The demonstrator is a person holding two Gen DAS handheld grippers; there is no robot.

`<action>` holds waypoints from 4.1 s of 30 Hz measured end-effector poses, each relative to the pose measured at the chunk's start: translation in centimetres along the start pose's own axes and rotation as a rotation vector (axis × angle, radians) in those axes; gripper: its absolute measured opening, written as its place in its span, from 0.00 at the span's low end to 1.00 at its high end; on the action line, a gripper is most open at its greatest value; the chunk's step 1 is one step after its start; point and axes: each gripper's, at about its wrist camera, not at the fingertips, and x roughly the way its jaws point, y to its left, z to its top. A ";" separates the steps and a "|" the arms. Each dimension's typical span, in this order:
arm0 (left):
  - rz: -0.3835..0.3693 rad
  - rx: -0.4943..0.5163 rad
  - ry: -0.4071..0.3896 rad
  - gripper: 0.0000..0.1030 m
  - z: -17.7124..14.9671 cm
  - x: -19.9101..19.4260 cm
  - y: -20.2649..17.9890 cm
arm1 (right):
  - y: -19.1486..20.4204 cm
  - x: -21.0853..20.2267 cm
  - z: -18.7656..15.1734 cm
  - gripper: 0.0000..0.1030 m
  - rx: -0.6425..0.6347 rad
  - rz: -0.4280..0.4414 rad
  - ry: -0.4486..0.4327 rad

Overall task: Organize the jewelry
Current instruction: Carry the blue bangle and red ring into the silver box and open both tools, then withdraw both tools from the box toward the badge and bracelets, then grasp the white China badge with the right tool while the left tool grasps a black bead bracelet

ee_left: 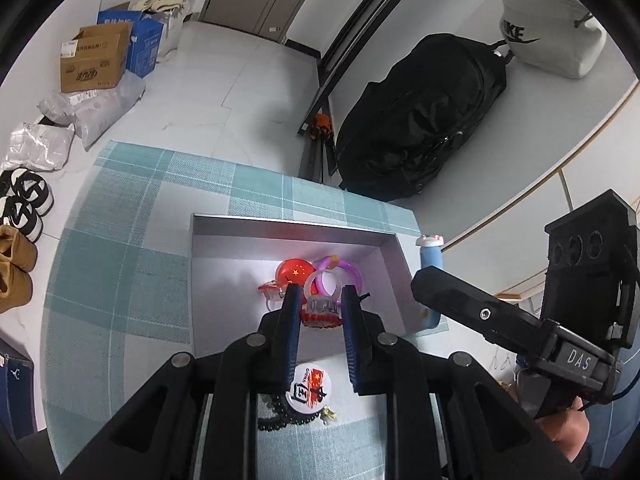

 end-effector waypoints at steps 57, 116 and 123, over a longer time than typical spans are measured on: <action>0.157 0.122 -0.050 0.61 -3.3 -1.8 -0.1 | 1.2 -3.1 -2.3 0.87 -0.133 -0.095 -0.111; 0.257 0.028 0.054 0.75 -8.7 -1.7 5.2 | 2.7 6.2 -8.5 0.32 -0.250 -0.284 0.196; 0.262 0.049 0.054 0.75 -8.6 -1.3 4.5 | 2.4 5.4 -8.3 0.17 -0.229 -0.260 0.180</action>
